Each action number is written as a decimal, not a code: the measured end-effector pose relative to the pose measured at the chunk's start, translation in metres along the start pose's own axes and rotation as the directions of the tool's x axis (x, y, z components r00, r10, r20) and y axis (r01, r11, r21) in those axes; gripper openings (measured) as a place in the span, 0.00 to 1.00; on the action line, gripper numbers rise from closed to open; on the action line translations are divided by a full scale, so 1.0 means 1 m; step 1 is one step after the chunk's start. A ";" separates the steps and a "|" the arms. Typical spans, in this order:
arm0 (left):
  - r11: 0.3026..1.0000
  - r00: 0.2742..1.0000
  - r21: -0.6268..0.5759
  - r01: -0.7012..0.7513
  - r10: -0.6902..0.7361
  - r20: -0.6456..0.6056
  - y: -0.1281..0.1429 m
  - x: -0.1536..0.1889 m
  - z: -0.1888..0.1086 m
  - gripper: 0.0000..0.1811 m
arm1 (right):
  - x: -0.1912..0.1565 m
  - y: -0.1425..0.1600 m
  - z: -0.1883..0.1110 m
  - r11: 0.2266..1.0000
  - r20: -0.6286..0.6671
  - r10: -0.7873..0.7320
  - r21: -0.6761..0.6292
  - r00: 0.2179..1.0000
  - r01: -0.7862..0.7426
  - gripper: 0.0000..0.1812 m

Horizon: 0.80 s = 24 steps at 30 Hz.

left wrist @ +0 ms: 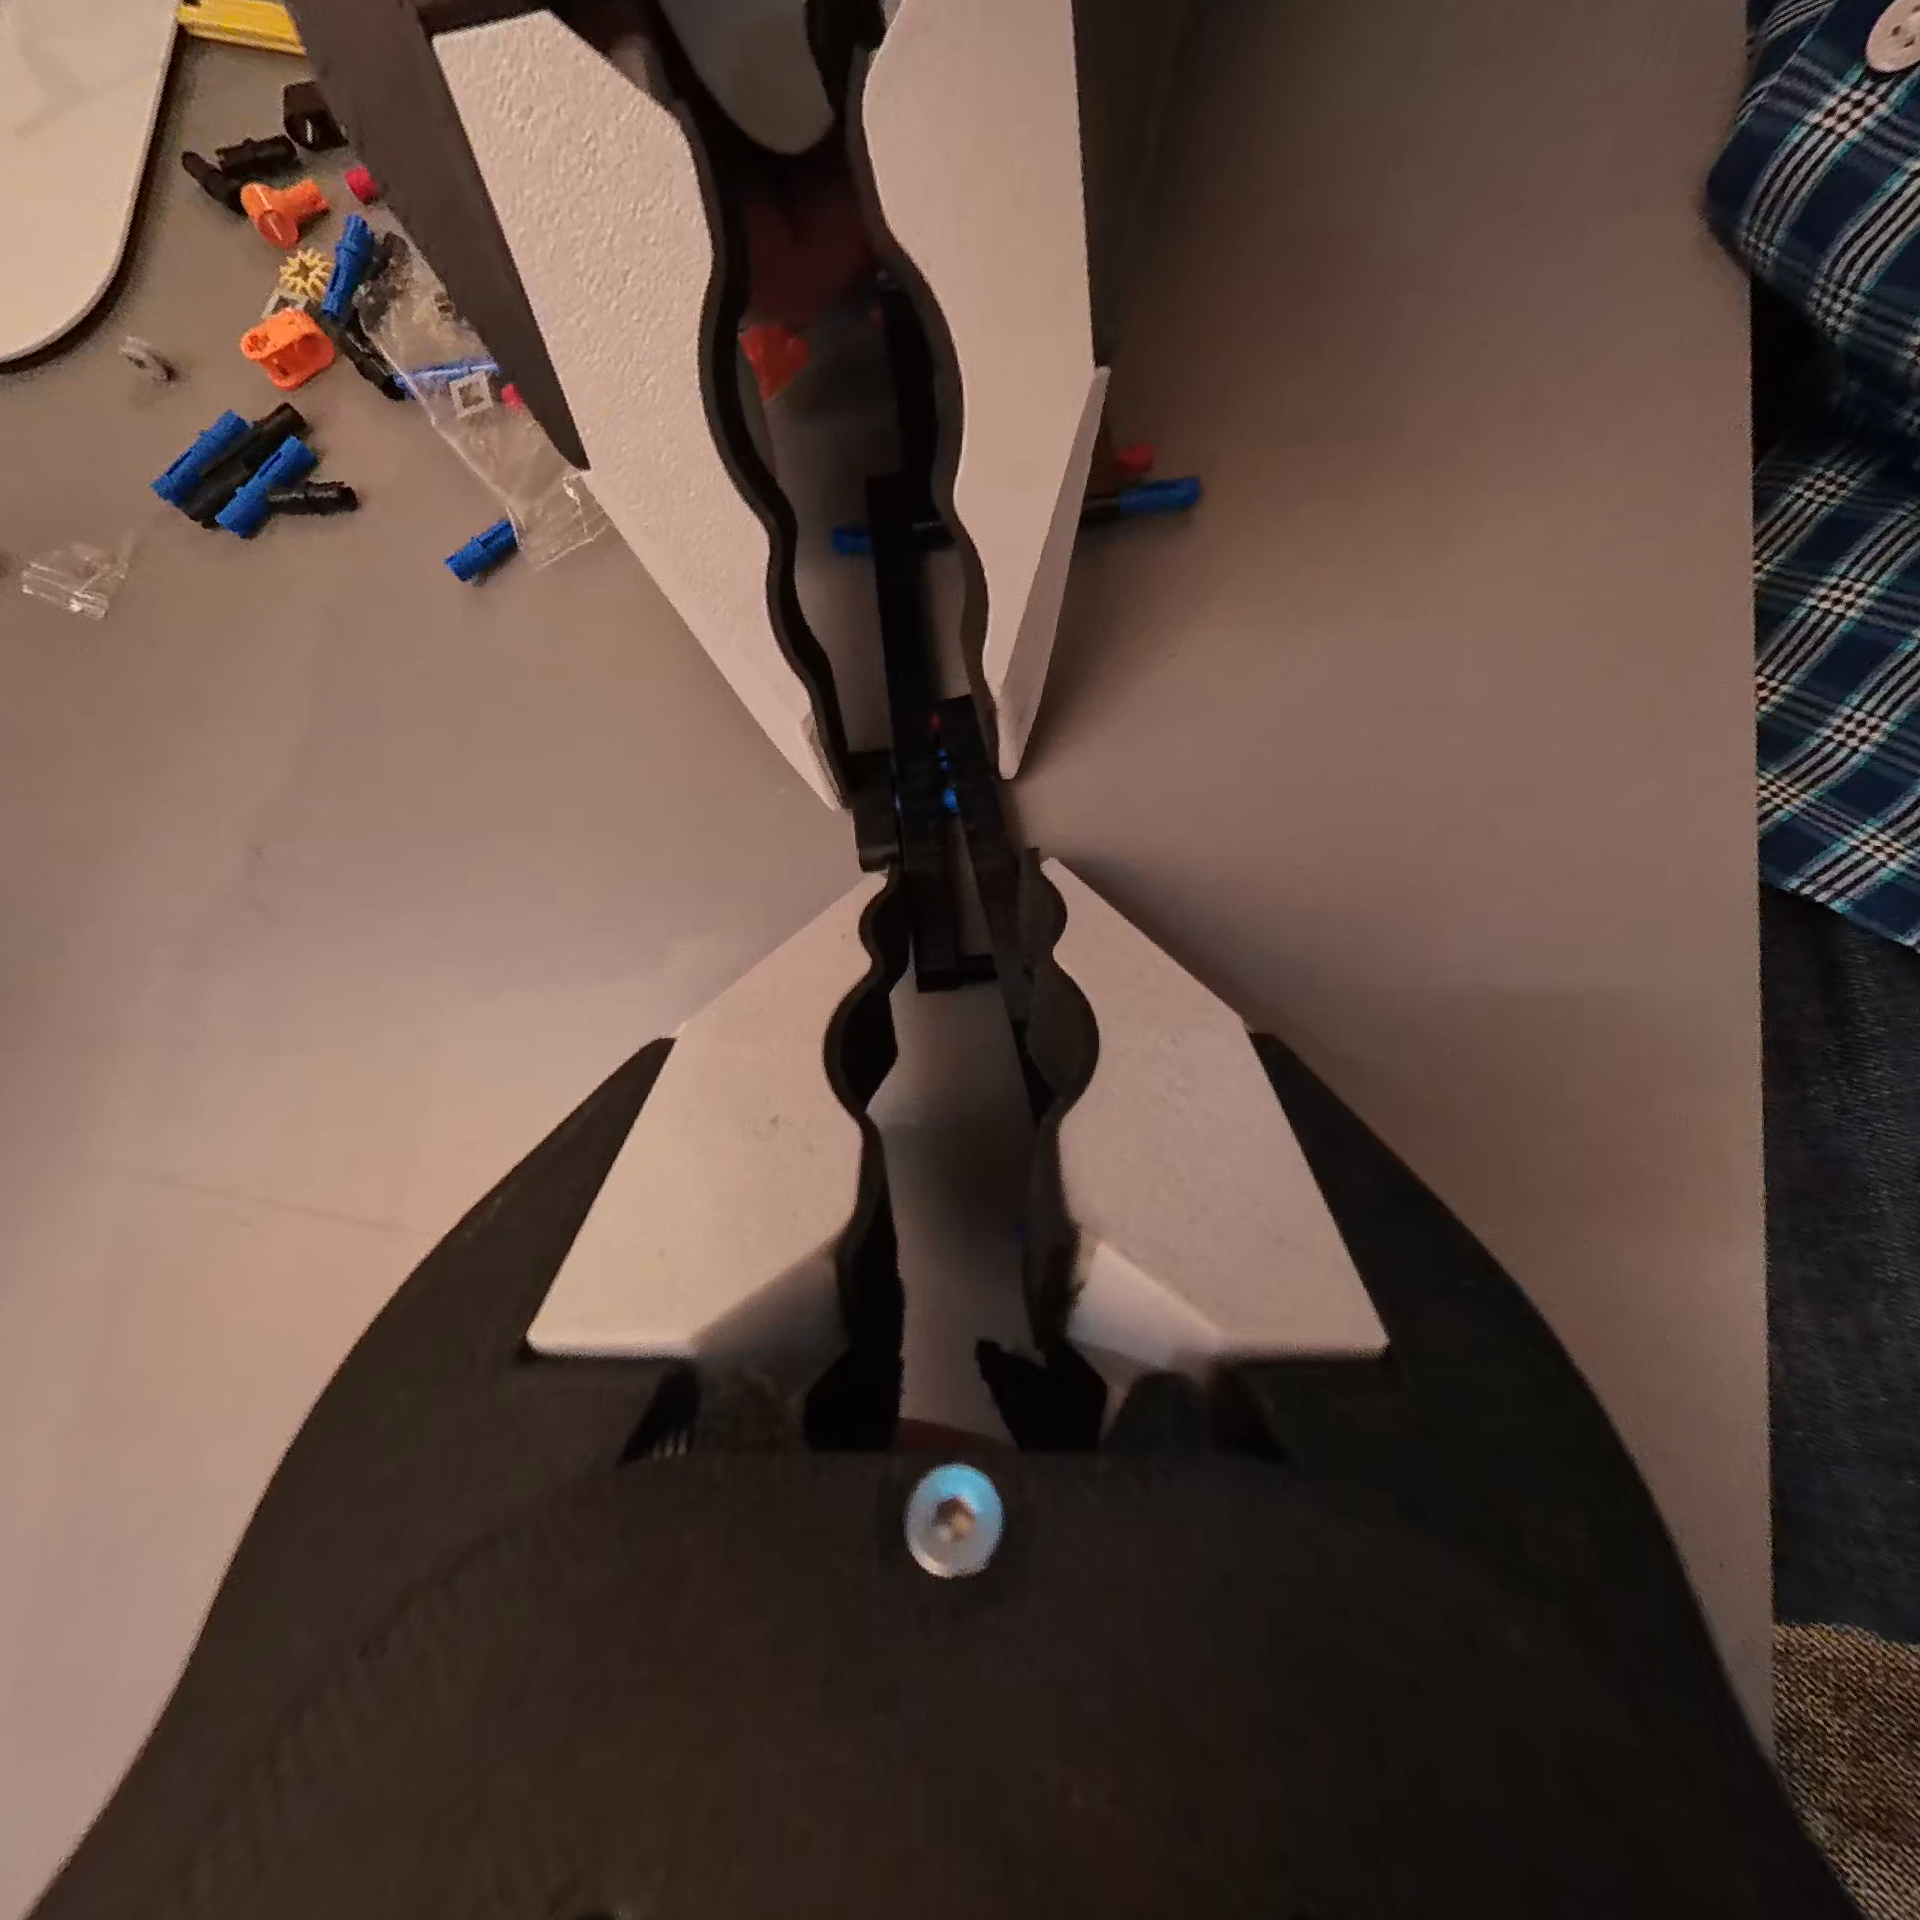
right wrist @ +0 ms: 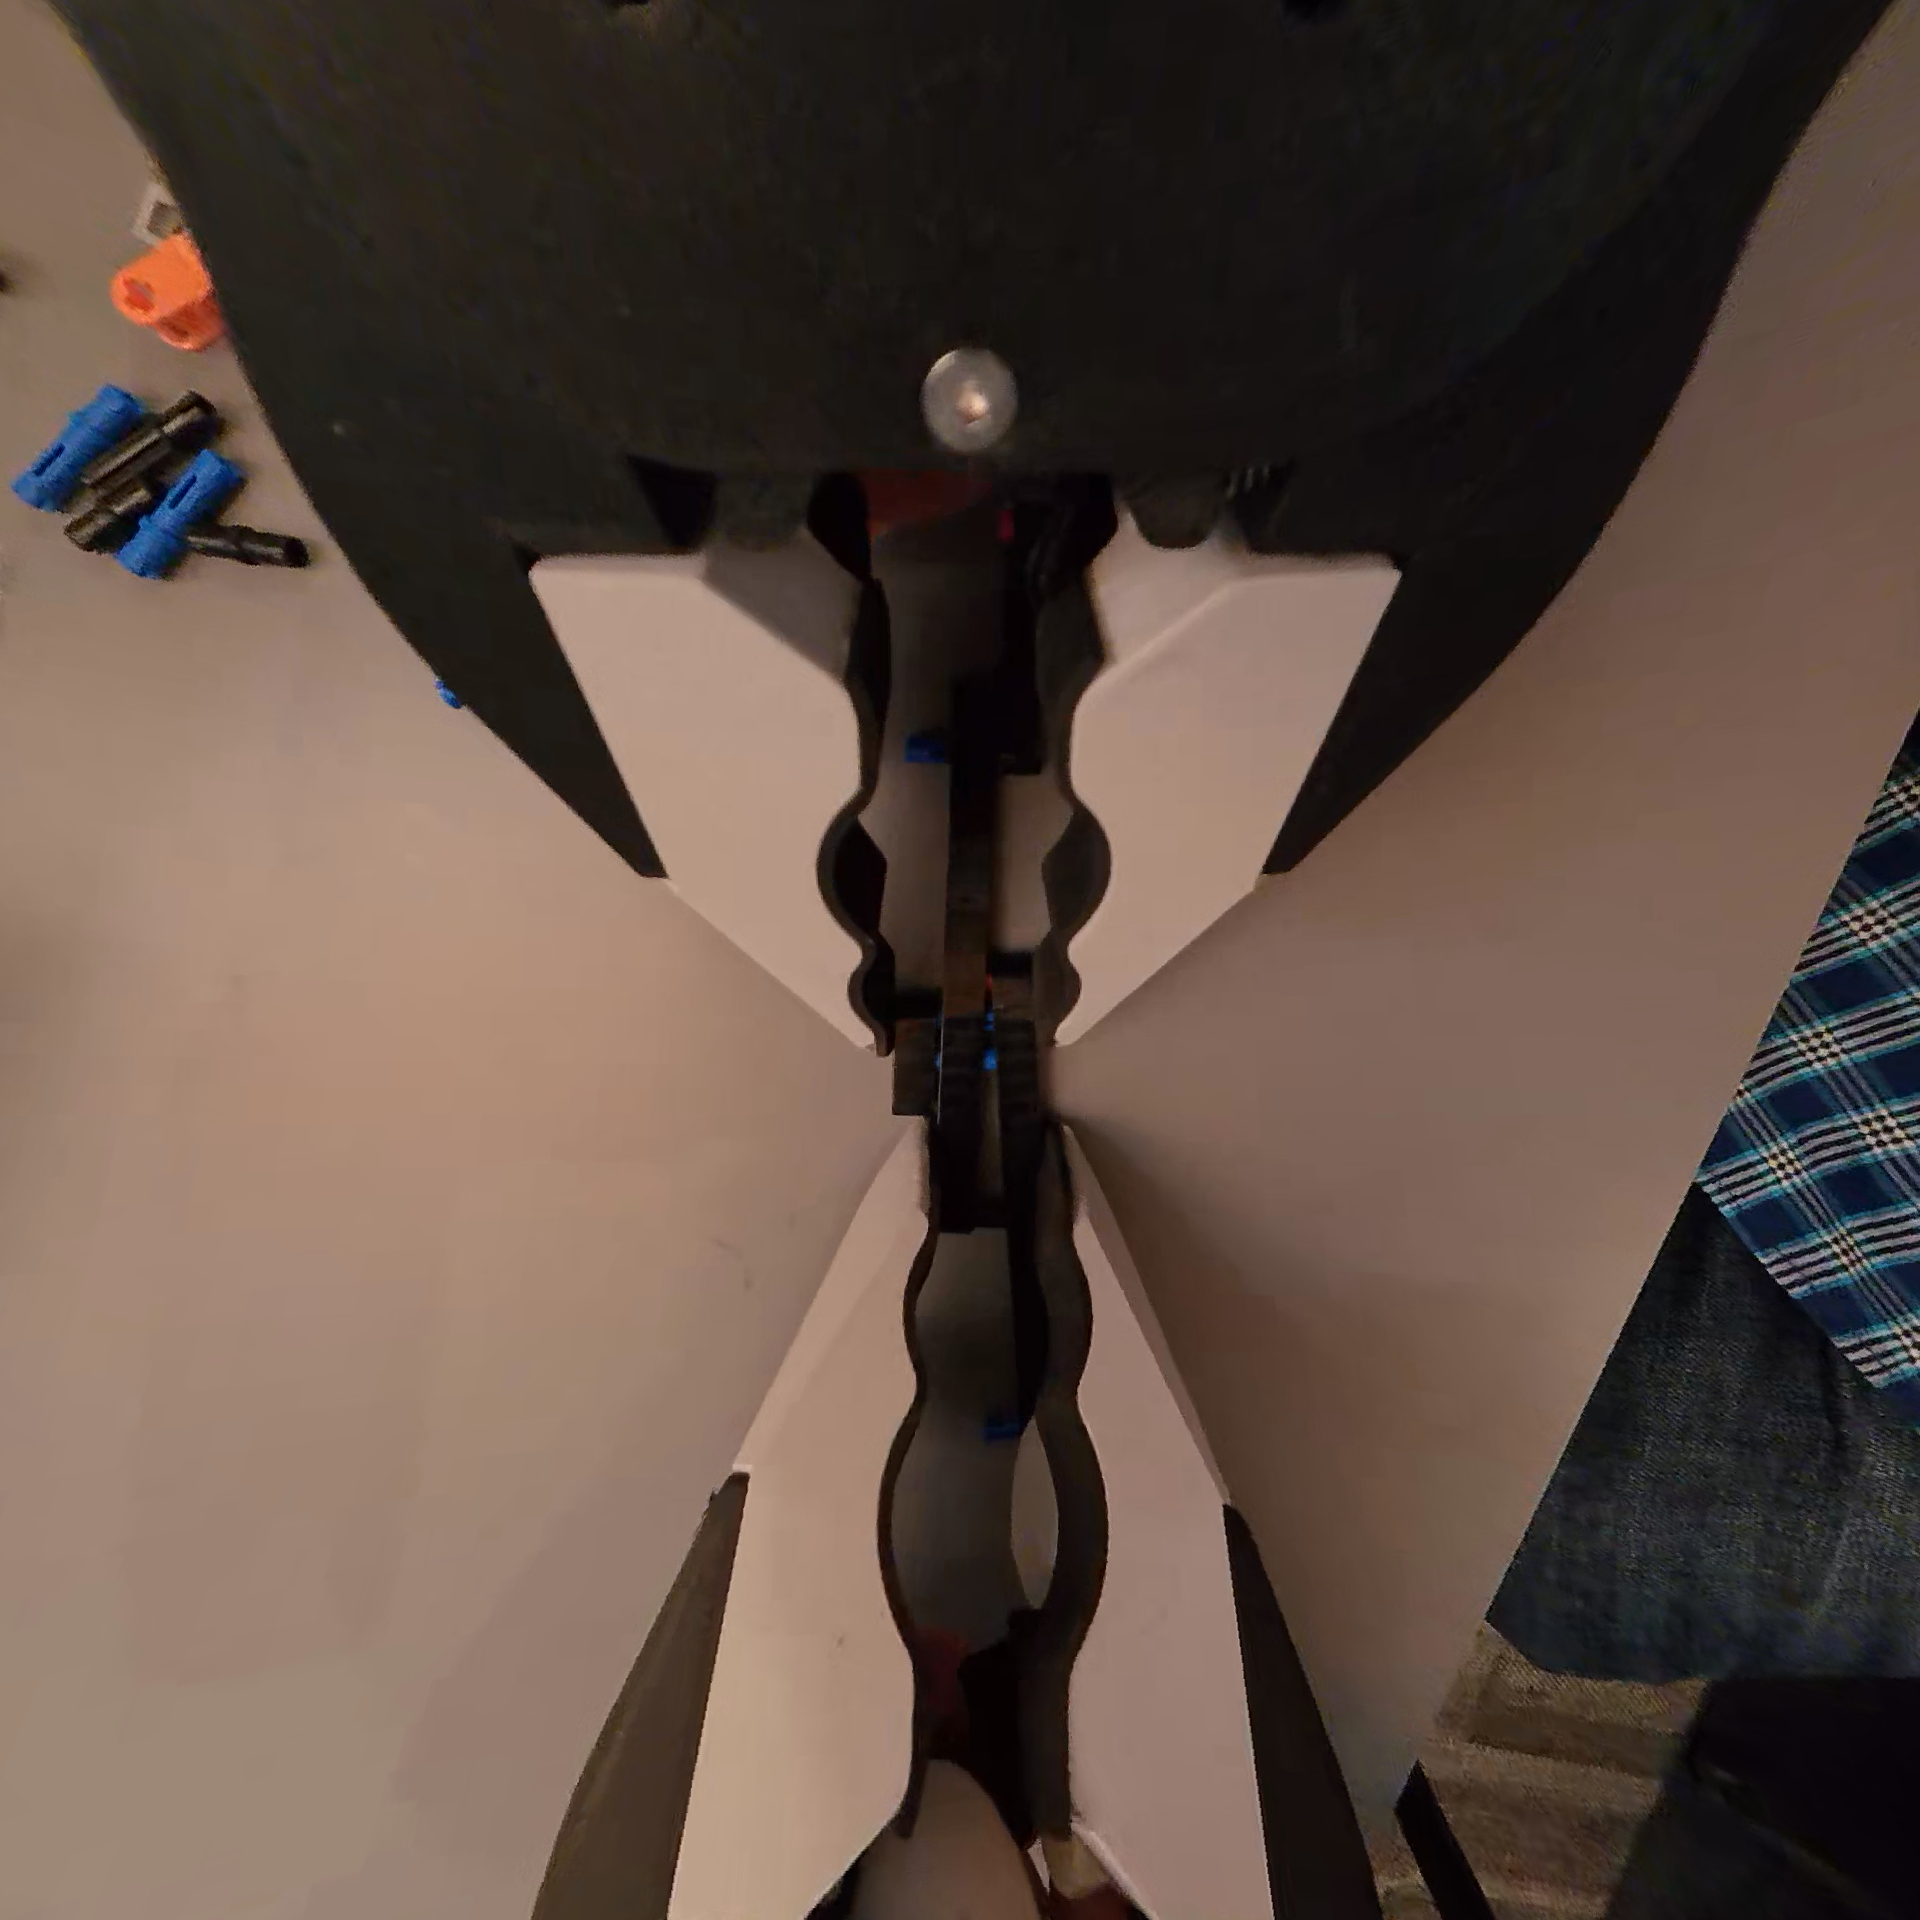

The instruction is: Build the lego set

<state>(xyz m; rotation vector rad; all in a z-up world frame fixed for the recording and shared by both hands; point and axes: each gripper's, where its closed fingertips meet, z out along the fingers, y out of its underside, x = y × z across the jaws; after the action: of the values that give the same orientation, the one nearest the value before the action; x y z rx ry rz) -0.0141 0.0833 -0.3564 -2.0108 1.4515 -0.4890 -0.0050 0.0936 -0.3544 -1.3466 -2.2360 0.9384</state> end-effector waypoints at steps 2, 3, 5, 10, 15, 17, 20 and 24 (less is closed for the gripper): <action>1.000 1.000 0.005 -0.005 0.005 0.000 0.000 0.000 0.000 0.11 | 0.000 0.000 0.000 1.000 0.004 0.002 0.002 1.000 -0.002 0.13; 1.000 1.000 0.006 -0.002 0.002 0.002 0.000 0.000 0.000 0.11 | 0.000 0.000 0.000 1.000 0.008 0.001 0.002 1.000 -0.001 0.13; 1.000 1.000 -0.006 -0.003 0.003 0.012 0.000 0.000 0.000 0.11 | 0.000 0.000 0.000 1.000 0.009 -0.004 -0.001 1.000 0.004 0.13; 0.997 0.998 -0.073 0.014 -0.009 0.066 0.007 0.002 -0.009 0.21 | -0.001 0.001 -0.001 1.000 0.011 -0.018 0.003 1.000 0.018 0.13; 0.998 0.998 -0.058 0.022 -0.019 0.058 0.010 0.009 -0.011 0.15 | -0.004 0.001 -0.001 0.999 0.034 -0.033 0.004 0.999 0.032 0.13; 0.999 0.999 -0.051 0.000 0.002 0.036 0.010 0.008 -0.010 0.12 | -0.004 0.001 -0.001 0.999 0.041 -0.039 0.004 0.998 0.039 0.13; 0.999 0.999 -0.032 -0.032 0.032 0.007 0.010 0.008 -0.009 0.12 | -0.004 0.002 -0.001 0.999 0.049 -0.041 0.005 0.998 0.041 0.13; 0.998 0.998 -0.022 -0.066 0.066 -0.003 0.010 0.008 -0.009 0.12 | -0.004 0.001 -0.001 0.999 0.056 -0.042 0.007 0.998 0.042 0.13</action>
<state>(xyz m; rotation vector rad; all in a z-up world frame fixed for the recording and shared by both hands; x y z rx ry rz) -0.0241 0.0708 -0.3566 -1.9730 1.5260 -0.4486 -0.0017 0.0909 -0.3546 -1.2806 -2.2928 0.9787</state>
